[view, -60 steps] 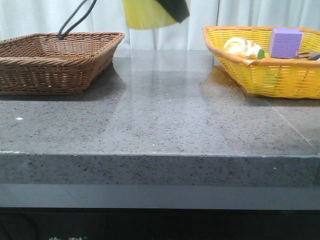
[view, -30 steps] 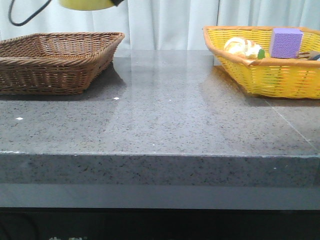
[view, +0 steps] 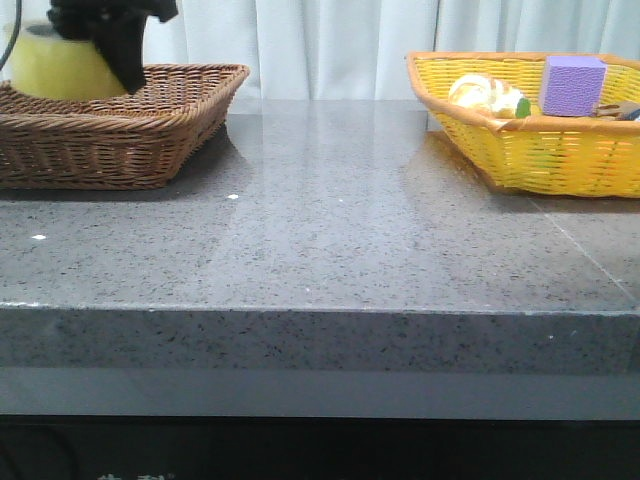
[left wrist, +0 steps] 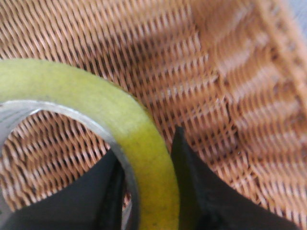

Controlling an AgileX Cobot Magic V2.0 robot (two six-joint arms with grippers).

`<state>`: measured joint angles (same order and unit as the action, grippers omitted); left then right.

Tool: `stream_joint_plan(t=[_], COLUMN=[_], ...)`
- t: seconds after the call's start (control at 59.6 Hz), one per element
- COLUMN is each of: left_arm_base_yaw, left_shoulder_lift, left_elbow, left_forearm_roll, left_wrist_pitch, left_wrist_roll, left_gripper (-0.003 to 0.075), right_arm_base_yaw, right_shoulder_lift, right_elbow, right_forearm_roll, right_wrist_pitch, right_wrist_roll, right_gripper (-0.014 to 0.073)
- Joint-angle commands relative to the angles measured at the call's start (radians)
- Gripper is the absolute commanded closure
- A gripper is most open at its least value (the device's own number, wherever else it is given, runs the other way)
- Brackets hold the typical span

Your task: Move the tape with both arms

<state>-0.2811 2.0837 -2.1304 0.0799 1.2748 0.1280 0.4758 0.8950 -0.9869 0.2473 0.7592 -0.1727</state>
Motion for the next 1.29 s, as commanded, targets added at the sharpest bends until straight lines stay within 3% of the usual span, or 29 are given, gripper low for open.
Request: stream_joint_plan(t=[0.0,0.117,0.319,0.42,0.805,1.024,1.275], left_arm_base_yaw=[0.003,0.009,0.009,0.009,0.007,0.0,-0.1], left_shoulder_lift=[-0.07,-0.07,-0.07,-0.07,-0.15,-0.284,-0.461], left_elbow=[0.0,0.015,0.015,0.015,-0.094,-0.092,0.042], left_forearm_roll=[-0.013,-0.017,-0.066,-0.069,-0.08,-0.197,-0.198], left_wrist_pitch=[-0.021,-0.043,-0.095,-0.091,0.008,0.008,0.006], left_wrist_roll=[-0.007,-0.007,-0.007,-0.007,-0.041,-0.044,-0.044], left_gripper=[0.0582,0.0547,0.0351,0.0297,0.0299,0.0299,0.0299], right_arm_base_yaw=[-0.008,-0.008,-0.008,-0.008,-0.008,-0.008,-0.008], right_shoulder_lift=[-0.004,-0.004,-0.004,-0.004,-0.004,-0.004,-0.004], right_elbow=[-0.026,-0.026,-0.026,-0.026,-0.026,-0.026,-0.026], right_forearm_roll=[0.012,0.012,0.012,0.012,0.012,0.012,0.012], right_wrist_pitch=[-0.067,-0.067,-0.067,-0.067,-0.067,-0.067,-0.067], right_wrist_roll=[0.0,0.0,0.0,0.0,0.0,0.0,0.0], right_gripper=[0.0148,0.0148,0.0148,0.0148,0.0148,0.0148,0.0148])
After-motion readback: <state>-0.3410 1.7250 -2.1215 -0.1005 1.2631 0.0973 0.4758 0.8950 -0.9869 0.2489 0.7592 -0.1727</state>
